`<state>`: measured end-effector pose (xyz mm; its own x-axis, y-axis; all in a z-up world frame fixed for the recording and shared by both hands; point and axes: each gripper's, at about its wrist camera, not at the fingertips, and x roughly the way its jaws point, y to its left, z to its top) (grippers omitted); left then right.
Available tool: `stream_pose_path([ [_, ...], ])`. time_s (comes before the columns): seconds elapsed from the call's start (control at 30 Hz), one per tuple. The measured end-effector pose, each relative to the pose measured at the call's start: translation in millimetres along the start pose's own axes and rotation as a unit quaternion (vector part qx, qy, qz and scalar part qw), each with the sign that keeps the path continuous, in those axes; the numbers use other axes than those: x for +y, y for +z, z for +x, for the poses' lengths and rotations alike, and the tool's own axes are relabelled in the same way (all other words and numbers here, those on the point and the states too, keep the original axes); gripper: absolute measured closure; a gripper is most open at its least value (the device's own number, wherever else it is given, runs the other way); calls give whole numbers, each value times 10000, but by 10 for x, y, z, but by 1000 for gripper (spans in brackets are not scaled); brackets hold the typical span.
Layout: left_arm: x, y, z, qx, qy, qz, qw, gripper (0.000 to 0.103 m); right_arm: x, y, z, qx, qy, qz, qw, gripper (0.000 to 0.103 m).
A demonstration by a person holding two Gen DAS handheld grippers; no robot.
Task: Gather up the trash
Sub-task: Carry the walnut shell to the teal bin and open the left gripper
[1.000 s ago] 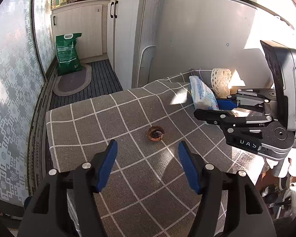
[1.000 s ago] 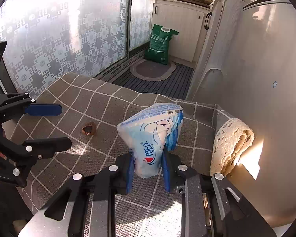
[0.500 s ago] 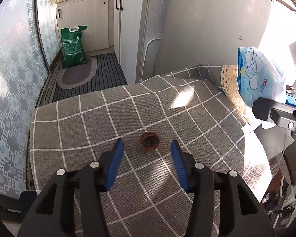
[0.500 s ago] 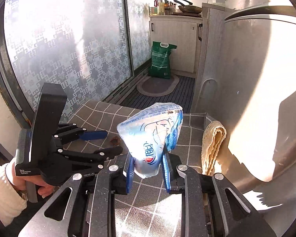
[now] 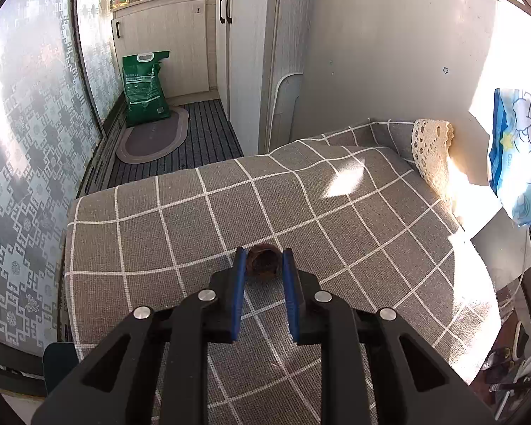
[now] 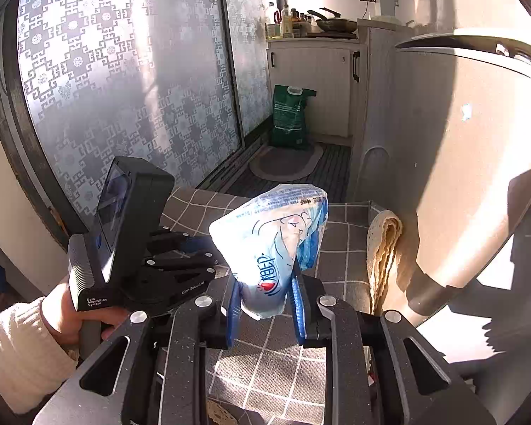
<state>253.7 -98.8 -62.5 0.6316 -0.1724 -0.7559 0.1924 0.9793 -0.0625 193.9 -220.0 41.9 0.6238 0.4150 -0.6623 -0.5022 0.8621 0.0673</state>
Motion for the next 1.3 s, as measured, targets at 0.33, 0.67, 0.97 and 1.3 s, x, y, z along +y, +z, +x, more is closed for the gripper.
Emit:
stream_pose_path([
  [0.33,166,-51,-248,-48,-181,-119,9998,81,128,-66,23,-28,148,147,9998,79],
  [0.67,478,-139,-662,-234,-61,-208,9995,81,289,25,61,-107,316,230,9992,79],
  [0.97,919,-281,-932,-262,132,-380,9988,81,634,122,220,-42,496,70,9987,79],
  [1.3,1303,-562,-986,50,355,-298,9989,81,1200,291,390,-84,873,-143,9960,79],
])
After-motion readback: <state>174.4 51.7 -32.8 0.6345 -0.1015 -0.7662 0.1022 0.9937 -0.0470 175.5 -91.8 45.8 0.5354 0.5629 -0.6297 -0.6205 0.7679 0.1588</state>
